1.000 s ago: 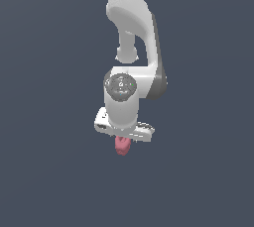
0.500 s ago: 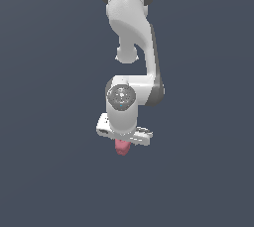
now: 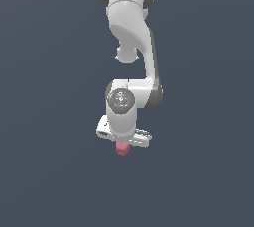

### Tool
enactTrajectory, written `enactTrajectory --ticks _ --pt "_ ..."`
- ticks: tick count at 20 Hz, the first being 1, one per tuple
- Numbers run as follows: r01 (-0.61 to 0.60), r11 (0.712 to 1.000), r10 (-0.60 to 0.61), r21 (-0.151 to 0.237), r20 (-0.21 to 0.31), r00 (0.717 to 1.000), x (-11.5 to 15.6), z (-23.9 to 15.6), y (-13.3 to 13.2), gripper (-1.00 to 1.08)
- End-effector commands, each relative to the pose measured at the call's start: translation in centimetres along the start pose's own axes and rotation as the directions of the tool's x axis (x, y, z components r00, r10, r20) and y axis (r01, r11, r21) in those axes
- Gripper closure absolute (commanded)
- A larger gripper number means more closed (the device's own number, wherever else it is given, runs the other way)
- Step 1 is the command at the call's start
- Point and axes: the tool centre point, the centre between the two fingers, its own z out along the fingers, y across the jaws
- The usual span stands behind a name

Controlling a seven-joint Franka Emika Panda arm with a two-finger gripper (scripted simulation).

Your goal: Pick up the object and move it to a goal position.

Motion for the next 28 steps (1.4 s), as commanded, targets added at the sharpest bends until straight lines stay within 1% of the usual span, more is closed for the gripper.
enactTrajectory --ticks 1,11,17,22,28 --pt "0.002 1.000 -0.002 0.001 0.002 1.000 -0.1 0.1 -0.2 1.08" --pt "0.002 1.000 -0.002 0.001 0.003 1.000 -0.2 0.1 -0.2 1.08" --pt "0.002 1.000 -0.002 0.001 0.003 1.000 -1.1 -0.7 -1.5 1.08" --pt "0.002 1.000 -0.002 0.001 0.003 1.000 -2.9 -2.3 -3.9 1.08" --pt "0.002 1.000 -0.002 0.000 0.002 1.000 -6.5 -5.4 -8.9 1.08"
